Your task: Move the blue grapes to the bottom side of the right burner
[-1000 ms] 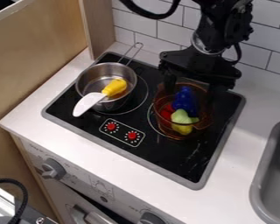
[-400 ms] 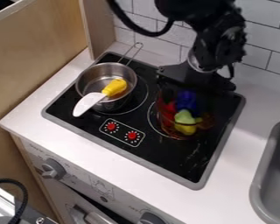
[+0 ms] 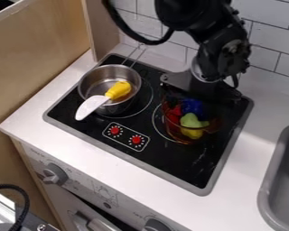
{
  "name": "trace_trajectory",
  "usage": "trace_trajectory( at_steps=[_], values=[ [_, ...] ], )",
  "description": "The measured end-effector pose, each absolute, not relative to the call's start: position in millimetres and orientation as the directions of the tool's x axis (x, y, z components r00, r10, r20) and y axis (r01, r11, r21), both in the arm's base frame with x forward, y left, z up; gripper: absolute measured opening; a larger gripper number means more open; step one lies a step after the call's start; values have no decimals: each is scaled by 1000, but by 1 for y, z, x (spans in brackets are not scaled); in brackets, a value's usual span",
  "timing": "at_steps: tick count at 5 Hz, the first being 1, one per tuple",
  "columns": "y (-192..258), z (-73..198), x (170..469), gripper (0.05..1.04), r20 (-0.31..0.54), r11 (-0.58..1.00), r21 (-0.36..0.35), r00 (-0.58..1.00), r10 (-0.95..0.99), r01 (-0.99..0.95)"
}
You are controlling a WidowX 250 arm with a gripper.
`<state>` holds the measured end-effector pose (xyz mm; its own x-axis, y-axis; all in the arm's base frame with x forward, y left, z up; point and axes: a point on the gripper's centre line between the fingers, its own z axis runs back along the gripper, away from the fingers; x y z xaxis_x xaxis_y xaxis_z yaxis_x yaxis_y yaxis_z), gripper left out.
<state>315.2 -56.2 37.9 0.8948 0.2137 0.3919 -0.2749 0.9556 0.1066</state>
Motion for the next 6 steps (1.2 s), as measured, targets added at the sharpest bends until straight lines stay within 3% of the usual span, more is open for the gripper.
trace_trajectory(
  at_steps=[1, 2, 3, 4, 6],
  values=[
    [-56, 37, 317, 948, 405, 957, 86, 887, 220, -276],
    [-55, 37, 319, 691, 407, 958, 66, 885, 228, -278],
    [-54, 40, 317, 573, 391, 960, 62, 891, 230, -274],
    [-52, 42, 314, 509, 368, 960, 64, 900, 232, -274],
    [-47, 63, 307, 509, 308, 958, 92, 923, 231, -270]
  ],
)
